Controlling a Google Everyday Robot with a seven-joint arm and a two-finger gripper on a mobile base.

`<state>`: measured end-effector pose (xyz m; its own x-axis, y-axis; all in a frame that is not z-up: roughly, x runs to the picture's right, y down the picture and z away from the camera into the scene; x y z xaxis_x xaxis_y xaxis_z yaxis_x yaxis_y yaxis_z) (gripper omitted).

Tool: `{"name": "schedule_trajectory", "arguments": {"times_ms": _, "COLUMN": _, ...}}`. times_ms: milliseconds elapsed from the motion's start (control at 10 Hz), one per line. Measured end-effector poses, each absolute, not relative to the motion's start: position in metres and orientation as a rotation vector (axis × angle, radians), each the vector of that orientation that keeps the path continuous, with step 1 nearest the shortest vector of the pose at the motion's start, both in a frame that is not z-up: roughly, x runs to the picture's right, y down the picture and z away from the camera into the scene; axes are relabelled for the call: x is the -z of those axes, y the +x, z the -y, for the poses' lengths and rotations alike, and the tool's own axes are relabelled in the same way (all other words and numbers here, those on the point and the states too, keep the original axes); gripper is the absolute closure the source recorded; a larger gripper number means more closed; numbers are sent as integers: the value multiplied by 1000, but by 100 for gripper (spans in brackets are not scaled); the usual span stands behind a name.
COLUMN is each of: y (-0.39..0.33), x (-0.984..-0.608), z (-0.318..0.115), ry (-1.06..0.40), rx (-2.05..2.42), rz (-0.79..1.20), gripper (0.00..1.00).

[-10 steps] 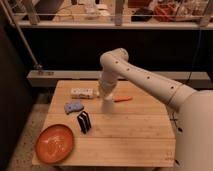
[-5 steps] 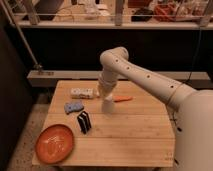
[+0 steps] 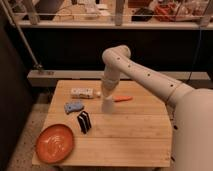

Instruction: Place the ceramic cup over the eraser

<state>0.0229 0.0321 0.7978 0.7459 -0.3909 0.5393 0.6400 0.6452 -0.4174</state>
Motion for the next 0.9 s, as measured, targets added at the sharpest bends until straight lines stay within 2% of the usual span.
{"name": "schedule_trajectory", "arguments": {"times_ms": 100, "y": 38, "x": -805, "z": -28, "ry": -652, "rx": 622, "rz": 407, "gripper": 27}}
{"name": "schedule_trajectory", "arguments": {"times_ms": 200, "y": 48, "x": -811, "z": -27, "ry": -665, "rx": 636, "rz": 400, "gripper": 21}}
{"name": "schedule_trajectory", "arguments": {"times_ms": 900, "y": 51, "x": -820, "z": -29, "ry": -610, "rx": 799, "rz": 478, "gripper": 20}}
